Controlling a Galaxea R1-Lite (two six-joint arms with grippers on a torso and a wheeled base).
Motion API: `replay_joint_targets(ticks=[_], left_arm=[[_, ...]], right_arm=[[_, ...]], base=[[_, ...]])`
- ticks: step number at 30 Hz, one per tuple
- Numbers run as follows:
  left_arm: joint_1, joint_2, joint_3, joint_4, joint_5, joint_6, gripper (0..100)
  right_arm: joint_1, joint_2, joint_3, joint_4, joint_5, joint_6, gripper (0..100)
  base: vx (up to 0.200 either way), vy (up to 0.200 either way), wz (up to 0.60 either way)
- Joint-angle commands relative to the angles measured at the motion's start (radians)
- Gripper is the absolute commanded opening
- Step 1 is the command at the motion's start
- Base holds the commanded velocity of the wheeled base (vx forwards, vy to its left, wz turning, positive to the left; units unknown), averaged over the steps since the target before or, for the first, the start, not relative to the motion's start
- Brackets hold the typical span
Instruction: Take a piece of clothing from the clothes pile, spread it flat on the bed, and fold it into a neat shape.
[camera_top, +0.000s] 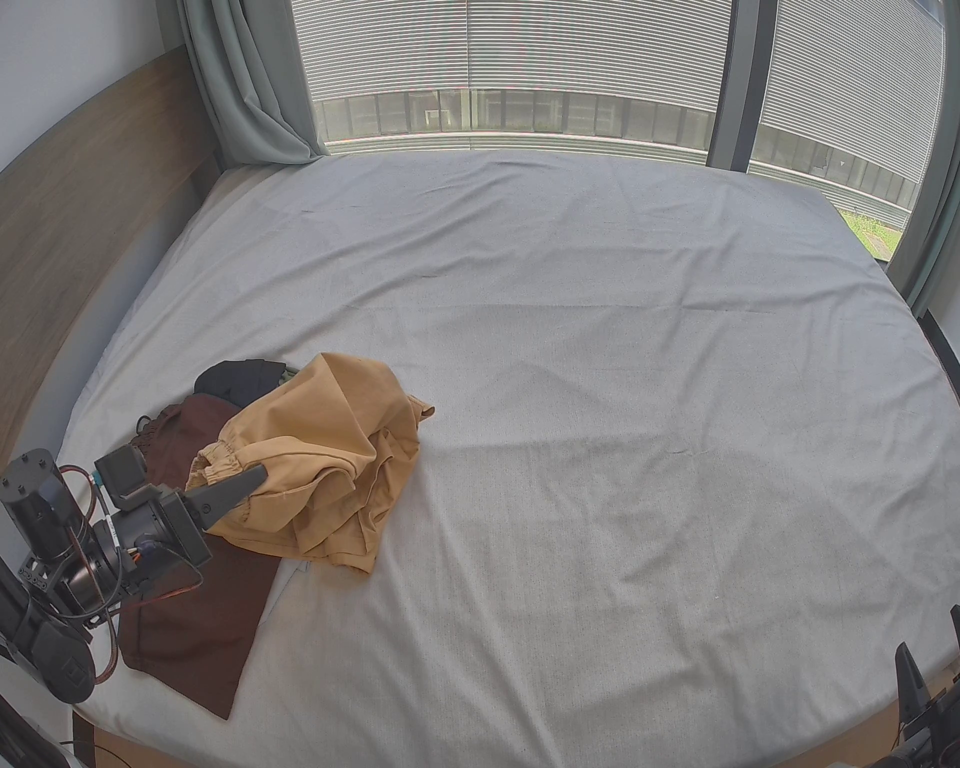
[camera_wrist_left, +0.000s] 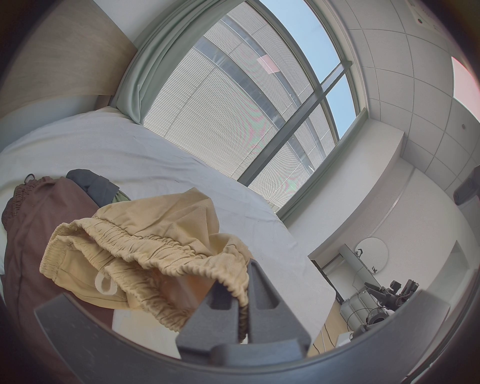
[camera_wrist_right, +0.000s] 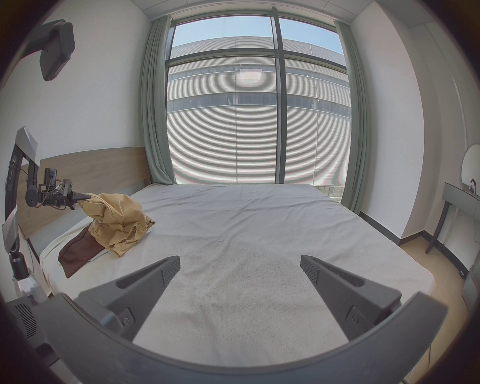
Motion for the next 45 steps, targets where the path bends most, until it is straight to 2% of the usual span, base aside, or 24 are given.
replay_joint_targets(ticks=[1,2,5,8,13,23,34,38,39,41,45], left_arm=[[-0.046,-0.012,-0.005,0.001,0.029,-0.007,0],[-0.046,-0.012,-0.005,0.001,0.029,-0.007,0],[-0.101,-0.021,-0.011,0.001,0.092,-0.033,0],[-0.187,-0.04,-0.018,0.001,0.202,-0.083,0],[-0.282,-0.04,-0.023,0.003,0.289,-0.085,0],[-0.423,-0.014,-0.08,0.009,0.351,-0.085,0],[-0.522,-0.006,-0.155,0.084,0.375,-0.09,0],[-0.574,0.0,-0.235,0.112,0.484,-0.134,0],[-0.577,0.0,-0.236,0.113,0.489,-0.137,0],[-0.627,0.0,-0.293,0.138,0.567,-0.201,0],[-0.669,-0.003,-0.336,0.167,0.607,-0.24,0]], right_arm=[[0.001,-0.016,0.018,0.0,0.0,-0.001,100],[0.001,-0.016,0.018,0.0,0.0,-0.001,100],[0.001,-0.016,0.018,0.0,0.0,-0.001,100],[0.001,-0.016,0.018,0.0,0.0,-0.001,100],[0.001,-0.016,0.018,0.0,0.0,-0.001,100],[0.001,-0.016,0.018,0.0,0.0,0.0,100],[0.001,-0.016,0.018,0.0,0.0,-0.001,100],[0.001,-0.016,0.018,0.0,0.0,-0.001,100],[0.001,-0.016,0.018,0.0,0.0,-0.001,100],[0.001,-0.016,0.018,0.0,0.0,-0.001,100],[0.001,-0.016,0.018,0.0,0.0,-0.001,100]], base=[[0.0,0.0,0.0],[0.0,0.0,0.0],[0.0,0.0,0.0],[0.0,0.0,0.0],[0.0,0.0,0.0],[0.0,0.0,0.0],[0.0,0.0,0.0],[0.0,0.0,0.0],[0.0,0.0,0.0],[0.0,0.0,0.0],[0.0,0.0,0.0]])
